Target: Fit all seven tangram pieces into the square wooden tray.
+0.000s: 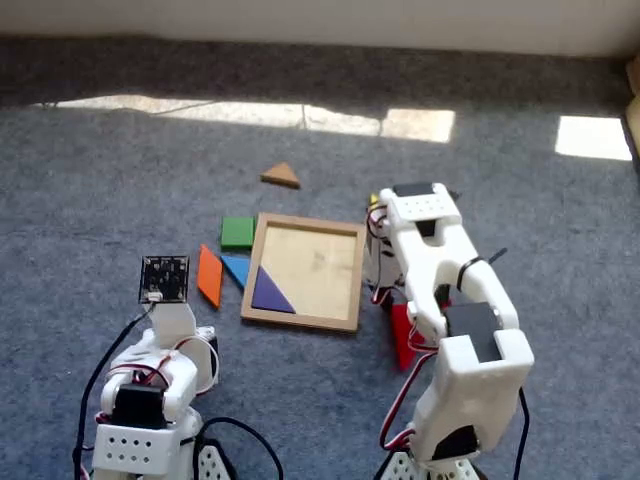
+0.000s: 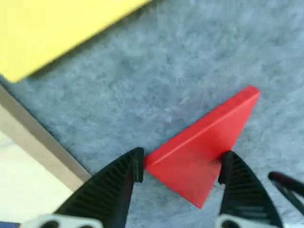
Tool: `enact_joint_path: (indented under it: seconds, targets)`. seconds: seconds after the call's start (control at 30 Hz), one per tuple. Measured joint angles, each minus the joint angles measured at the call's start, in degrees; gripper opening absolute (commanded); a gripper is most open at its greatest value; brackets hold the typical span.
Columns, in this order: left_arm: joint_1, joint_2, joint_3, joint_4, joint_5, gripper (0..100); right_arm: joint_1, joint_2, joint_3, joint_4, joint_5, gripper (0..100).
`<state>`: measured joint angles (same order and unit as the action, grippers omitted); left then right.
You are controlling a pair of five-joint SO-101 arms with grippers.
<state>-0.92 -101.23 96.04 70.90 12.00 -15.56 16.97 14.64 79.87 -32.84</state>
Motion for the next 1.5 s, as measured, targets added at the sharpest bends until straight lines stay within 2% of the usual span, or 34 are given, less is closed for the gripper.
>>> enact_joint_path:
  seconds: [0.1,0.4,0.57,0.67,0.93,1.2,1.3,1.43,1.5]
  targets:
    - [0.0,0.0,0.0,0.0,0.0,0,0.1,-0.1,-0.5,1.0,3.2,9.5]
    - [0.0,0.0,0.0,0.0,0.0,0,0.9,-0.3,-1.0,1.1,17.8,8.7]
    - [0.0,0.0,0.0,0.0,0.0,0,2.4,-0.3,-1.0,1.1,20.2,7.9]
    - [0.0,0.0,0.0,0.0,0.0,0,2.5,-2.5,-0.9,0.6,20.6,0.6]
    - [0.0,0.0,0.0,0.0,0.0,0,2.7,-24.4,6.7,-0.4,20.8,0.5]
    - [0.0,0.0,0.0,0.0,0.0,0,2.9,-45.1,24.4,-10.5,20.9,1.1]
    - [0.0,0.0,0.0,0.0,0.0,0,2.9,-47.3,31.6,-16.9,20.9,7.4]
    - [0.0,0.0,0.0,0.0,0.0,0,2.9,-46.7,36.1,-18.8,20.9,28.2]
    - [0.0,0.0,0.0,0.0,0.0,0,2.9,-45.1,36.1,-18.7,18.5,36.6]
